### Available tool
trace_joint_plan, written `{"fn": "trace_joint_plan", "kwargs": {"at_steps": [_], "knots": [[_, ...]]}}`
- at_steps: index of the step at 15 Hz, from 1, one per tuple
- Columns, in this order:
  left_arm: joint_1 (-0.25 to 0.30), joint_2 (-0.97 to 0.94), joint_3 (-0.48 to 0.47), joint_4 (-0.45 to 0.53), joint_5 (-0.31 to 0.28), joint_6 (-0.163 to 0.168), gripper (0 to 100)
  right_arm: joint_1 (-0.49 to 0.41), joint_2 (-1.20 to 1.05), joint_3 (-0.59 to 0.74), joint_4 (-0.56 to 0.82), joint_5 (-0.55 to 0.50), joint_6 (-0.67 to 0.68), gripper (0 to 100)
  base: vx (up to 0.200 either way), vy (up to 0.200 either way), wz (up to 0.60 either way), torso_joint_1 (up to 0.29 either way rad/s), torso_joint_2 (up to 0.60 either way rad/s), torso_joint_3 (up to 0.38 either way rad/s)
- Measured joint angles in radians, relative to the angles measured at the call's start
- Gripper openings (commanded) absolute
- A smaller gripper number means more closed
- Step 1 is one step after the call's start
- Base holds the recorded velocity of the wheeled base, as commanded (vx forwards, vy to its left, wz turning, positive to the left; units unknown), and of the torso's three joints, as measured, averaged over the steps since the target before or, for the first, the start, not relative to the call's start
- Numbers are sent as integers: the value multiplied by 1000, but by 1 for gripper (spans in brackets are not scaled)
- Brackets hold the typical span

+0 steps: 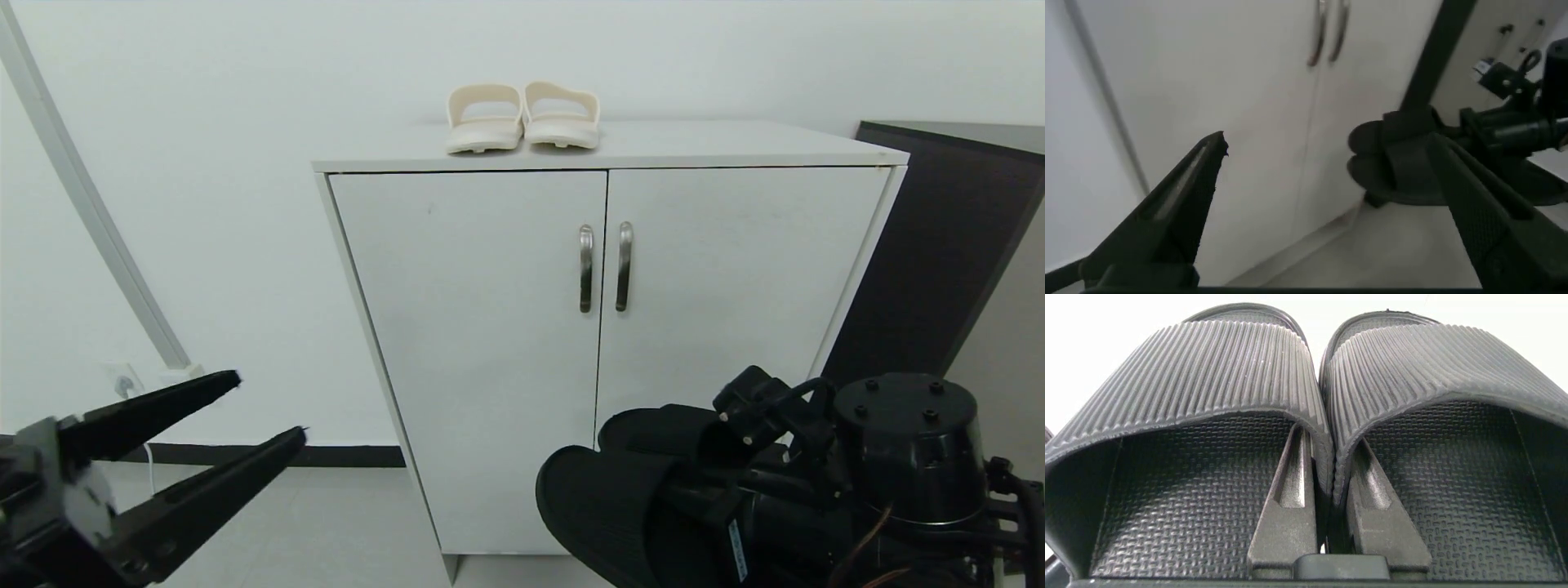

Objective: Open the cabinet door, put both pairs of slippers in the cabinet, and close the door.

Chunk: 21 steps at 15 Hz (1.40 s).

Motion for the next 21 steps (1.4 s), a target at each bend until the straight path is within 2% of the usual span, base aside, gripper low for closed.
{"fn": "trace_joint_plan", "kwargs": {"at_steps": [5, 8, 9, 11, 13, 15, 18, 21], "knots": [[-148, 261, -219, -13, 0, -7, 100, -2, 15, -2, -1, -1, 1, 0, 0, 0, 0, 0, 0, 0], [-217, 394, -376, -17, -6, -31, 100, -3, 22, 0, 1, 0, 1, 0, 0, 0, 0, 0, 0, 0], [-234, 439, -426, -16, -18, -34, 100, -4, 26, 0, 1, 0, 1, 0, 0, 0, 0, 0, 0, 0], [-266, 514, -519, -15, -84, -39, 100, -4, 36, 1, 0, 14, 1, 0, 0, 0, 0, 0, 0, 0], [-303, 583, -609, -11, -112, -50, 100, -4, 41, 2, -1, 36, 1, 0, 0, 0, 0, 0, 0, 0], [-337, 648, -699, -5, -127, -99, 100, -3, 47, 5, 0, 44, -2, 0, 0, 0, 0, 0, 0, 0], [-358, 721, -810, 19, -206, -190, 100, -3, 52, 12, -1, 59, -25, 0, 0, 0, 0, 0, 0, 0], [-361, 780, -881, 56, -217, -201, 100, -2, 56, 12, -1, 67, -28, 0, 0, 0, 0, 0, 0, 0]]}}
